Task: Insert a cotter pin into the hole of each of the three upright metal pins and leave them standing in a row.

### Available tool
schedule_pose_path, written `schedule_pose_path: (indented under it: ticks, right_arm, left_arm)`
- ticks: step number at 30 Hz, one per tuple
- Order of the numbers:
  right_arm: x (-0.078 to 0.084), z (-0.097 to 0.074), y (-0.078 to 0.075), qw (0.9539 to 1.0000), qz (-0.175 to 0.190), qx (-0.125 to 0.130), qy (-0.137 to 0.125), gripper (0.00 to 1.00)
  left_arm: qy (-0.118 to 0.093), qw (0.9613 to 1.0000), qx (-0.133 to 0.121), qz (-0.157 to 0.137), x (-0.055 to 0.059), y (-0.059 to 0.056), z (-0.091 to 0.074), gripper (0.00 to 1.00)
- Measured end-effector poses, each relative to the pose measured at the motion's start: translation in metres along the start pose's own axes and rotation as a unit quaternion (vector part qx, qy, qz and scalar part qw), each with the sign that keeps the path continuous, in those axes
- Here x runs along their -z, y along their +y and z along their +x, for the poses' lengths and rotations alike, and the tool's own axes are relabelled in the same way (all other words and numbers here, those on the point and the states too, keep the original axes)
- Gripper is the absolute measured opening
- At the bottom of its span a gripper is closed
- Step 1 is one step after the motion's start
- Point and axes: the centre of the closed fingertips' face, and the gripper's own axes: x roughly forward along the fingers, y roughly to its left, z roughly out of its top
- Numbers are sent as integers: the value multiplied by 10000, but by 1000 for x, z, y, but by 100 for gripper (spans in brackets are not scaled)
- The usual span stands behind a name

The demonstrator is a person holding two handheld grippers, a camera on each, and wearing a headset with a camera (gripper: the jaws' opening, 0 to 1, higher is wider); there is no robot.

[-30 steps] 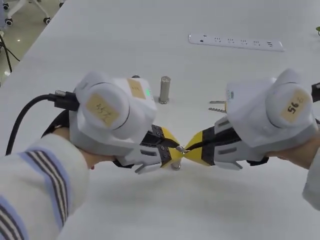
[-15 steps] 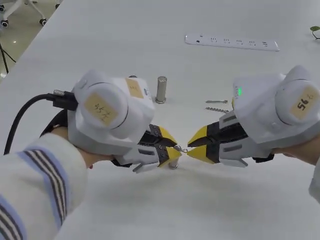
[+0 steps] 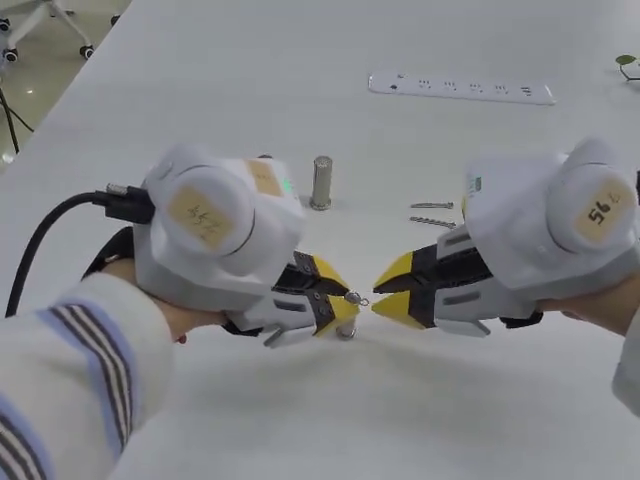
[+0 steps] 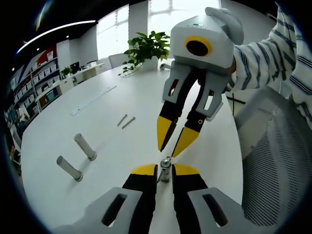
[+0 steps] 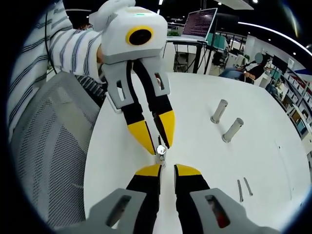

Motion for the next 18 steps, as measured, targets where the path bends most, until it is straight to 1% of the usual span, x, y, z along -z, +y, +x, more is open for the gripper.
schedule_pose_path:
  ticks: [2, 4, 7, 9, 11, 12, 14, 15, 16, 18]
  right_arm:
    - [2, 1, 1, 9999, 100, 2, -65, 7]
    - [5, 4, 3, 9996, 250, -12, -97, 7]
    - [7, 7, 6, 9993, 336, -10, -141, 8]
    - [5, 11, 8, 9982, 505, -3, -316, 10]
    - [2, 13, 9, 9969, 632, -7, -473, 12]
    - [0, 14, 10, 9960, 690, 2, -571, 14]
    - [0, 17, 11, 9950, 754, 0, -657, 15]
    - [0, 18, 11, 9946, 769, -1, -690, 15]
    - [0, 21, 12, 9939, 824, -2, -729, 15]
    - [-1, 24, 13, 9928, 853, -9, -844, 15]
  left_arm:
    - [-48, 10000, -60, -52, 0, 2, -4, 15]
    - [10, 9998, -107, -145, 3, 4, -6, 21]
    - [49, 9997, -195, -166, 8, 6, -11, 26]
    - [8, 9995, -240, -215, 10, 5, -15, 30]
    - [-84, 9992, -253, -304, 10, 4, -18, 33]
    - [-149, 9987, -257, -413, 10, 3, -19, 35]
    - [-243, 9981, -309, -468, 10, 2, -22, 40]
    - [-358, 9980, -343, -400, 8, 1, -24, 43]
    - [-456, 9979, -318, -330, 5, -1, -25, 44]
    - [-636, 9961, -274, -539, 2, -5, -28, 48]
